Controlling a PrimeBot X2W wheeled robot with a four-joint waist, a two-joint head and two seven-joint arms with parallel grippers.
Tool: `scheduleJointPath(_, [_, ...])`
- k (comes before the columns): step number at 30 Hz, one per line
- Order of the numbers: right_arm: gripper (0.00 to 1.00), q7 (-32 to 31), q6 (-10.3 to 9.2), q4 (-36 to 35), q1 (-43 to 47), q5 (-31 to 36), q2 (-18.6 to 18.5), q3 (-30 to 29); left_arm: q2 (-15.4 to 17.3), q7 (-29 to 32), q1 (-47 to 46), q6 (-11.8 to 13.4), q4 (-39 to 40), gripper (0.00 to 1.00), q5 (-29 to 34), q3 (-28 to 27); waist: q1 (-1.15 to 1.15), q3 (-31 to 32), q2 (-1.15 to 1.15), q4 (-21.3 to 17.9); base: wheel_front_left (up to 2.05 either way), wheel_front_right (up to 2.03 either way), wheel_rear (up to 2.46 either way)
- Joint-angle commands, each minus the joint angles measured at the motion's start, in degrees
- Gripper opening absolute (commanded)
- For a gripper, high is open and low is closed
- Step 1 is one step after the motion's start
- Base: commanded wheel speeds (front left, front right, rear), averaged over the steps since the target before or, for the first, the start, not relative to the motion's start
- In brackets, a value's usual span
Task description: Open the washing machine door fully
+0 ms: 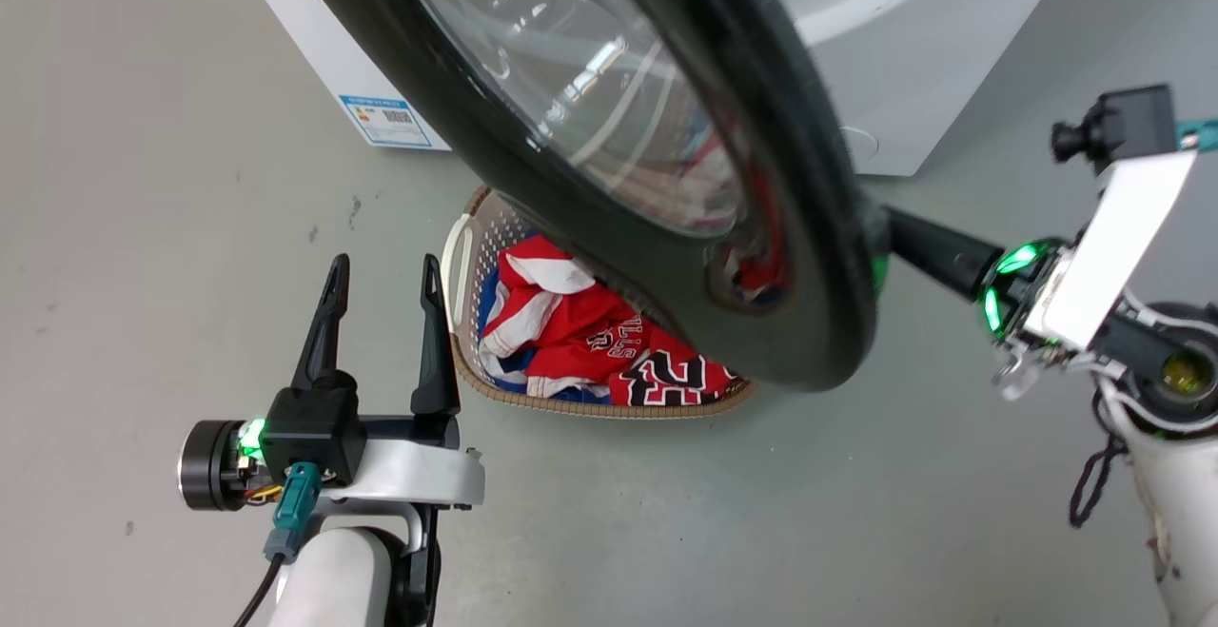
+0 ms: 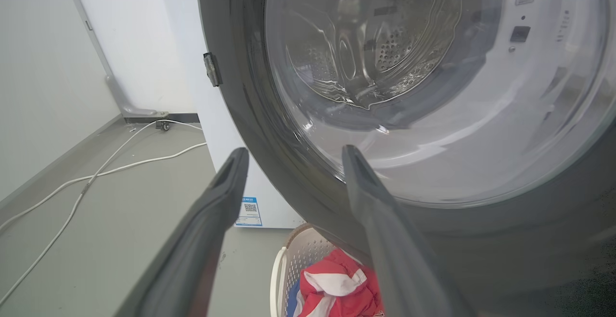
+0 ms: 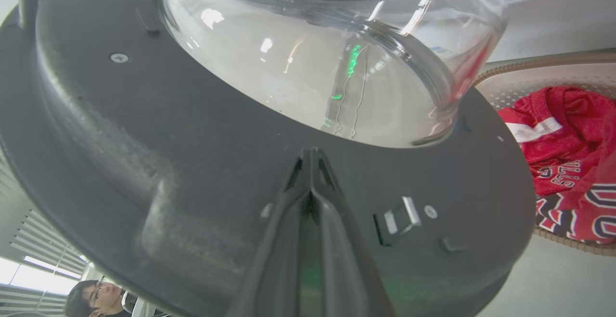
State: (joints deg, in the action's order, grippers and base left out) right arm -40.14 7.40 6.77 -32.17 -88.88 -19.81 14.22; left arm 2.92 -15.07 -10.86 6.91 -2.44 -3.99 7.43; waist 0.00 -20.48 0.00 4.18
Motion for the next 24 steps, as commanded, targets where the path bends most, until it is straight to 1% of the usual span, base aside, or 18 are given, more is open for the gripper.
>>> scheduleJointPath(1, [0.00, -0.22, 0.16, -0.75, 1.23, -0.65, 0.59, 0.46, -0.05, -0.16, 0.53, -0.14, -0.07, 1.00, 0.37, -0.15, 0.00, 0.78, 0.00, -0.15, 0.00, 0.00, 0.00])
scheduleJointPath(9, [0.00, -1.36, 0.16, -2.83, 5.65, -0.93, 2.38, 3.36, -0.05, -0.16, 2.57, -0.85, -0.52, 1.00, 0.99, -0.62, 0.00, 3.59, 0.00, -0.32, 0.00, 0.00, 0.00])
scheduleJointPath(24, [0.00, -1.19, 0.16, -4.52, 12.95, -1.22, 5.69, 7.44, -0.05, -0.16, 5.65, -0.80, -1.31, 1.00, 0.51, 0.03, 0.00, 8.67, 0.00, 1.12, 0.00, 0.00, 0.00])
